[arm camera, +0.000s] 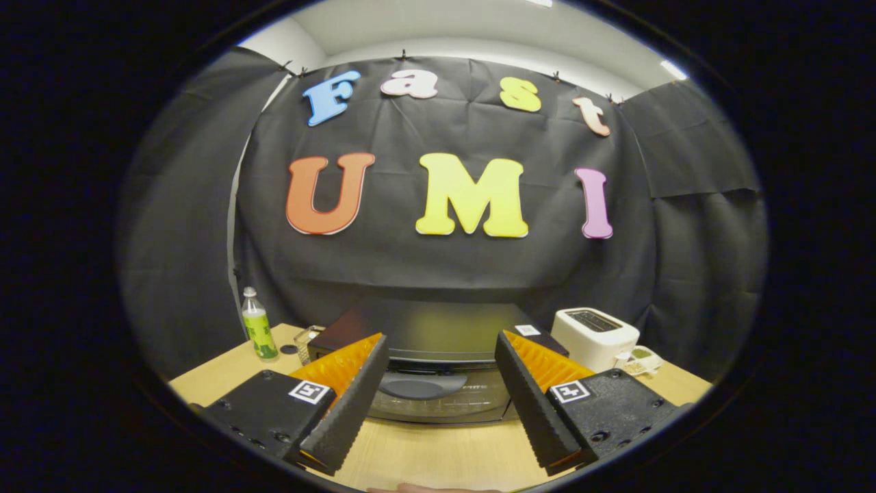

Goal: Open the toaster oven, put the food inside, and close the toaster oven door.

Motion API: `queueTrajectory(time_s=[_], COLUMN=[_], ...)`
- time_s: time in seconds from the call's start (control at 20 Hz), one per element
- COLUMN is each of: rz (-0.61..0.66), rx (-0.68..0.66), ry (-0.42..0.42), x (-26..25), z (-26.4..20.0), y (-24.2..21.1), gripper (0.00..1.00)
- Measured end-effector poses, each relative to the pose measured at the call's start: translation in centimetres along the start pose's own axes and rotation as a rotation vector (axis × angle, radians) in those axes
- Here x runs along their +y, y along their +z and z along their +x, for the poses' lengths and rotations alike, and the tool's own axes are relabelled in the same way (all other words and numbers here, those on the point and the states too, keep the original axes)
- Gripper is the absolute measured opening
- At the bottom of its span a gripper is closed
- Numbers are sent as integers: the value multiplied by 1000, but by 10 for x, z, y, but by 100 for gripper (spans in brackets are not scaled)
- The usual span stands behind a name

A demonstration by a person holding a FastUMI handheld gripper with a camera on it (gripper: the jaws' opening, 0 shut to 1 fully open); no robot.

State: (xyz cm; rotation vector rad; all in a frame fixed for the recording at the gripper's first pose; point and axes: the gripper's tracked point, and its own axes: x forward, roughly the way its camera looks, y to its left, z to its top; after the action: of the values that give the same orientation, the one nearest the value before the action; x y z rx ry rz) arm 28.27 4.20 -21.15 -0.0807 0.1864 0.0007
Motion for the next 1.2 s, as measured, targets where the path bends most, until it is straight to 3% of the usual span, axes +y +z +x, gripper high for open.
queueTrajectory(time_s=[0.6, 1.2], rz=[1, 38], rx=[146, 160], ry=[21, 47], x=[18, 24], z=[46, 58], y=[-50, -49], gripper=[100, 100])
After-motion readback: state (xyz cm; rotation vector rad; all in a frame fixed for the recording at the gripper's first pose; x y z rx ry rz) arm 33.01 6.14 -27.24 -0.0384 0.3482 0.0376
